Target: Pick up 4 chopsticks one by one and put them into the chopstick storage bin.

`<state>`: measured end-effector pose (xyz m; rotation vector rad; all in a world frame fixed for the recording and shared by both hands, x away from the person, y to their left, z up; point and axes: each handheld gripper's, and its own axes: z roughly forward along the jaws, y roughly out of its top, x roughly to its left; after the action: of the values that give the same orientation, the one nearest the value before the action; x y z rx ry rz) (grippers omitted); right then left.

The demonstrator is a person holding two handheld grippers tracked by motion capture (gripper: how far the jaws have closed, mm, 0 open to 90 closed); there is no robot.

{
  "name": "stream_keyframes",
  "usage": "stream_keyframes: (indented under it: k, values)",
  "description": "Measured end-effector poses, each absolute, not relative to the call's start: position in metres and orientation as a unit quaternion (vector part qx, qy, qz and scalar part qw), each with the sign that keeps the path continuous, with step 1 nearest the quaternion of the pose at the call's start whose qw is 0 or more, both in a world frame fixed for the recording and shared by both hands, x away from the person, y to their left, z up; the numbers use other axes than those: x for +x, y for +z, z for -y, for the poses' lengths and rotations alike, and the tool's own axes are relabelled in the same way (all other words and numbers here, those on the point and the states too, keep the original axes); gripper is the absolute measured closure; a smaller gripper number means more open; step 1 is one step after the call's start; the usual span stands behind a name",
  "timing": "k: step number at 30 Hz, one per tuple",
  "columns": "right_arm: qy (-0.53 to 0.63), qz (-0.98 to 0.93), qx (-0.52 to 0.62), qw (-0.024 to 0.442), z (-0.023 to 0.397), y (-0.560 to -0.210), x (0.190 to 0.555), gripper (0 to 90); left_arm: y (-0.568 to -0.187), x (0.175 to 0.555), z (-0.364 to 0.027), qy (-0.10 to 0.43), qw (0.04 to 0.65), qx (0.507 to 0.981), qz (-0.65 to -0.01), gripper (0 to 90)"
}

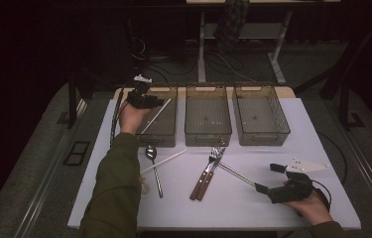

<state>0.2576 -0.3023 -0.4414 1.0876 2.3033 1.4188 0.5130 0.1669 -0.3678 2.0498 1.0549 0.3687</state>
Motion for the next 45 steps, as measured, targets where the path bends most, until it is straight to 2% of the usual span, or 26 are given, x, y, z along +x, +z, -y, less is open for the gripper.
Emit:
stream_keyframes:
  k: [13,24,41,45]
  values:
    - [0.488,-0.789,0.358,0.102,0.303,-0.441,0.258,2.3,-0.352,0.478,-0.182,0.132,0.428,0.803,-0.394,53.5]
    - [0.49,-0.788,0.355,0.111,0.302,-0.437,0.258,2.3,-0.346,0.441,-0.167,0.135,0.407,0.837,-0.34,45.5]
    - [0.484,-0.791,0.357,0.113,0.3,-0.438,0.258,2.3,-0.356,0.401,-0.167,0.11,0.42,0.844,-0.316,29.6]
    - [0.486,-0.789,0.357,0.116,0.3,-0.438,0.258,2.2,-0.36,0.392,-0.17,0.109,0.425,0.844,-0.309,28.8]
